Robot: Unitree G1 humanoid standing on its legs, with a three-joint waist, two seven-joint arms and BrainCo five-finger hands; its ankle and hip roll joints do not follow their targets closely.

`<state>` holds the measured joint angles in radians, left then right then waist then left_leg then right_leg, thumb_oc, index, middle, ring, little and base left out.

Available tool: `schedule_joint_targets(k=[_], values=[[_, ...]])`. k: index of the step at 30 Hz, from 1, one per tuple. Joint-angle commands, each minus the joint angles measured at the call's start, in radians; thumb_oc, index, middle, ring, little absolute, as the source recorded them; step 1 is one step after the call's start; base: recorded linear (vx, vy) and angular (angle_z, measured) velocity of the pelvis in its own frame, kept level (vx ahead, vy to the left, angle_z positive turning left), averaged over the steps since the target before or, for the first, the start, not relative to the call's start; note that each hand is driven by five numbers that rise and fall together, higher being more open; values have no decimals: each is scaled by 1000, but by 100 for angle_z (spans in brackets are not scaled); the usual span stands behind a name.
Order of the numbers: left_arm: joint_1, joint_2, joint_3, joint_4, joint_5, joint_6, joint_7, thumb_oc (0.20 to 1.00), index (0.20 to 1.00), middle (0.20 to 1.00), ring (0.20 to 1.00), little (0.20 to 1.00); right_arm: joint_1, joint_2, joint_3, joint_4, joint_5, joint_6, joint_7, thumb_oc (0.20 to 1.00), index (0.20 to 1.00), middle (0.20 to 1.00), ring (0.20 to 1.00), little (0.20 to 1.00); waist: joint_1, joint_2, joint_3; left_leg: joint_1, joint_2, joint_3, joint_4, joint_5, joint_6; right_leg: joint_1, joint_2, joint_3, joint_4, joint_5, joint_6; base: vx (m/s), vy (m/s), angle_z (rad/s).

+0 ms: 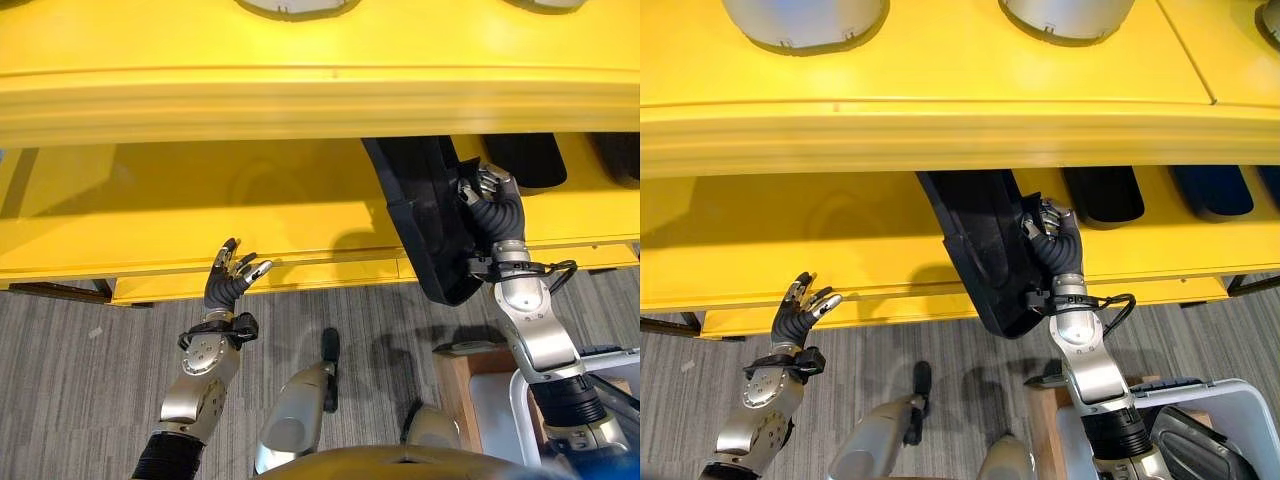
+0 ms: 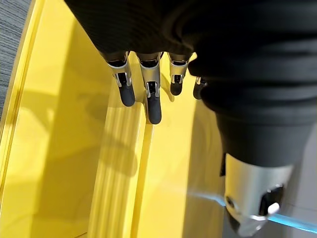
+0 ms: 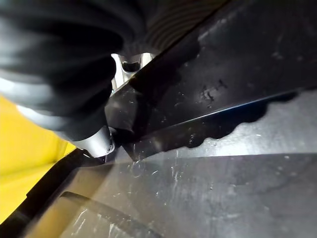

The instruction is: Move parts from the plastic box to the shelf.

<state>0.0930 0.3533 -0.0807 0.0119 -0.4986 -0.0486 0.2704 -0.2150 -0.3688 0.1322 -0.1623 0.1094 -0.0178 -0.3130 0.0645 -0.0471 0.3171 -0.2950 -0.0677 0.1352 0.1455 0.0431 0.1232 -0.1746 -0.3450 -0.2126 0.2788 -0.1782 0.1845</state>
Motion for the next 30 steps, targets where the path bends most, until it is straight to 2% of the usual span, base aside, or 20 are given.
schedule_joint_targets(k=[1,2,5,12,18,26,30], values=[[-24,27,50,-112,13,-71,17,1000,1000,1000,1000,1000,-113,-10,-12,-5,-8,-63,-7,200,200,200,200,200,-11,-31,33,11,123,-5,122,-137,-115,-29,7,7,-160,229,-19,171,-179,21],[-28,18,45,-105,8,-71,13,1000,1000,1000,1000,1000,-105,-8,-10,-5,-3,-61,1,200,200,200,200,200,-16,-35,36,24,114,-19,139,-146,-120,-24,15,41,-160,230,-14,131,-151,11],[-27,4,36,-105,10,-65,-5,1000,1000,1000,1000,1000,-89,-9,-13,-1,1,-60,15,200,200,200,200,200,-18,-41,23,33,112,-26,149,-154,-129,13,22,39,-171,214,-18,57,-117,49],[3,-8,25,-113,-3,-49,-35,1000,1000,1000,1000,1000,-80,-9,-8,12,14,-51,40,200,200,200,200,200,-17,-27,-14,71,154,-53,141,-146,-170,94,51,-13,-183,176,-35,46,-160,10],[17,-6,21,-118,-8,-42,-50,1000,1000,1000,1000,1000,-87,-10,3,35,24,-43,52,200,200,200,200,200,-14,-15,-31,107,174,-62,113,-134,-187,122,66,-32,-161,138,-46,24,-100,10],[22,11,-1,-121,-24,-45,-66,1000,1000,1000,1000,1000,-234,-23,57,130,42,-33,41,200,200,200,200,200,12,10,-39,123,183,-84,136,-143,-201,118,70,-51,-47,75,-63,6,-71,13],[-9,48,-33,-122,-59,-56,-70,1000,1000,1000,1000,1000,-446,-46,137,283,102,-12,25,200,200,200,200,200,46,35,11,59,186,-112,239,-173,-210,44,55,-58,97,25,-76,-125,-65,8]])
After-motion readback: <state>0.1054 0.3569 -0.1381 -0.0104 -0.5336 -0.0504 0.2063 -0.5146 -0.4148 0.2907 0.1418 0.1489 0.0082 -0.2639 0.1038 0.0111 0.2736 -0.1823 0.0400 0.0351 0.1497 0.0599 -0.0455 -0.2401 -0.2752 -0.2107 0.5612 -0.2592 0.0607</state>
